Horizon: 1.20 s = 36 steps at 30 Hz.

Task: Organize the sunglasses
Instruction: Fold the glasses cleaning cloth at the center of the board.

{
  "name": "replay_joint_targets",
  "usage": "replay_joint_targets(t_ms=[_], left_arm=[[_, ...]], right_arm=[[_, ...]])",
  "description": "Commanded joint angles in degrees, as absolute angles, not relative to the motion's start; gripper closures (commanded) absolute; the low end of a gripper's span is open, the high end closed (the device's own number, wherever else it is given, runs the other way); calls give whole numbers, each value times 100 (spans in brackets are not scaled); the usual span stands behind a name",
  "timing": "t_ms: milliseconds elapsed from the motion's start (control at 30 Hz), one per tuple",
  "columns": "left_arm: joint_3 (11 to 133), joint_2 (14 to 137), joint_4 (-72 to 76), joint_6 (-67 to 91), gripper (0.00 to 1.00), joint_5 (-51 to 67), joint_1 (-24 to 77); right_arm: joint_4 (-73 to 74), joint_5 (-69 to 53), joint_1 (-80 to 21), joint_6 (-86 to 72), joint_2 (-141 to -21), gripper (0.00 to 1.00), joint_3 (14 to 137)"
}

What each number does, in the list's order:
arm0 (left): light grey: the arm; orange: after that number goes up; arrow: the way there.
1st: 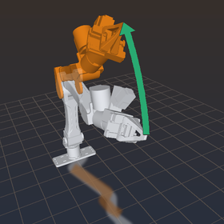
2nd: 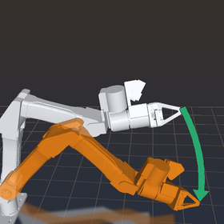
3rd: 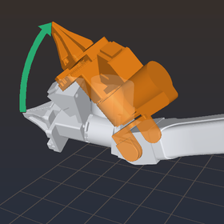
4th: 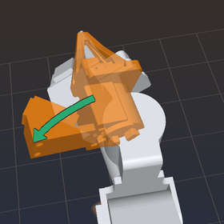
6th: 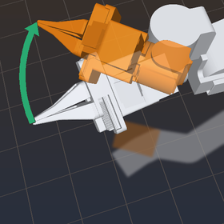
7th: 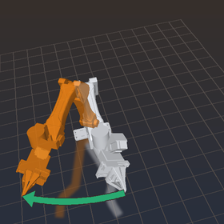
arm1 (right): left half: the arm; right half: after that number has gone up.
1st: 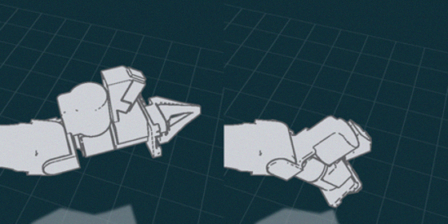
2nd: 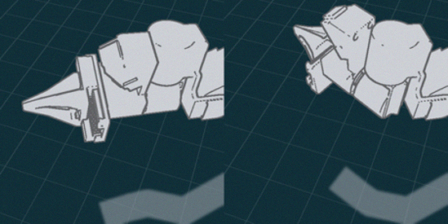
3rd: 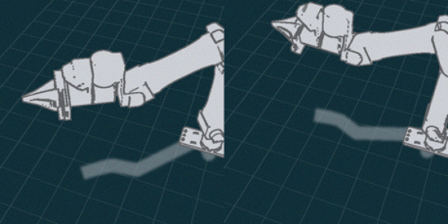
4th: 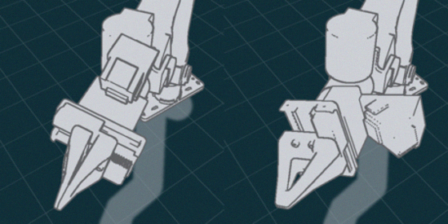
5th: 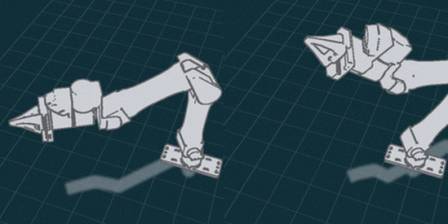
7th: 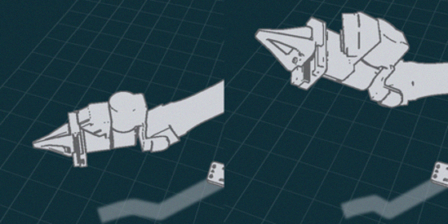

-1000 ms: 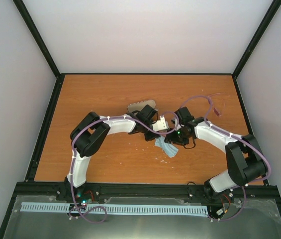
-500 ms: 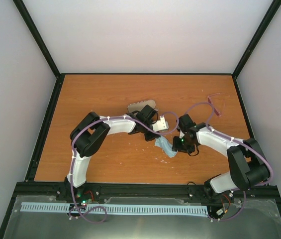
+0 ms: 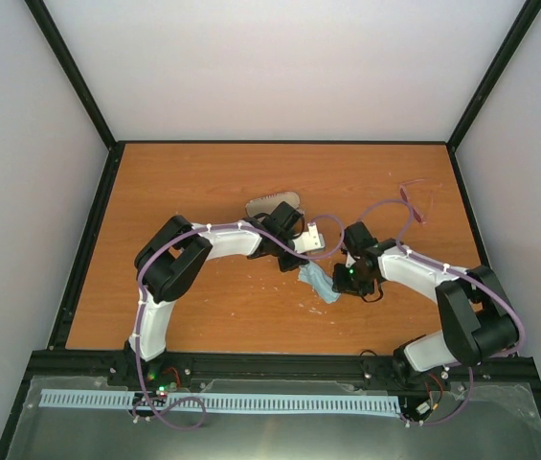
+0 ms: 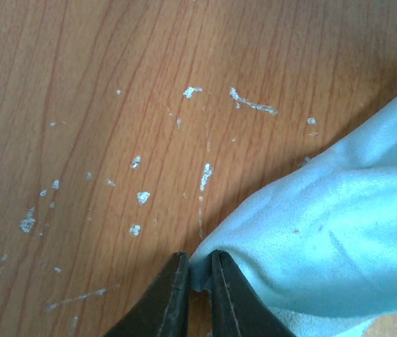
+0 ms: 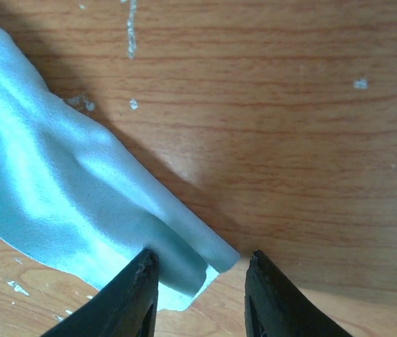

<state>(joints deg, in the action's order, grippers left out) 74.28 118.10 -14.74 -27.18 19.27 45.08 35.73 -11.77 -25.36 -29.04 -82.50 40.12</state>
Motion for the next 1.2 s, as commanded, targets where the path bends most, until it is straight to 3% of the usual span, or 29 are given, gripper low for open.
replay_joint_targets(t_ms=[0,167,400,500,767,833,900,933,1167], left_arm=[[7341,11772,-1604,-2806,88,1845,4563],[7331,11766,-1613,-2810,88,1831,4561],[7309,11719,-1626,-2796,86,1791,4562],[7270,11654,-1612,-2782,84,1752,4562],[6998,11460,-1662,-2809,87,1698,4534],[6940,11408,-1630,-2768,80,1661,4527],[6924,11361,-1591,-2716,56,1622,4518],[6926,11341,-1574,-2683,52,1632,4511],[7299,11409,-1630,-2461,49,1949,4375]], right_arm=[[3425,-1172,-2528,-2974,-8389,67,4013],[3418,-1129,-2530,-2932,-8529,70,4030],[3450,-1038,-2526,-2909,-8629,96,4042],[3523,-800,-2522,-2899,-8598,97,4113],[3709,-384,-2201,-2609,-8603,97,4334],[3692,-384,-2114,-2504,-8632,97,4373],[3699,-415,-2076,-2406,-8719,97,4459],[3718,-432,-2072,-2366,-8772,97,4507],[3698,-493,-2074,-2243,-8929,97,4628]])
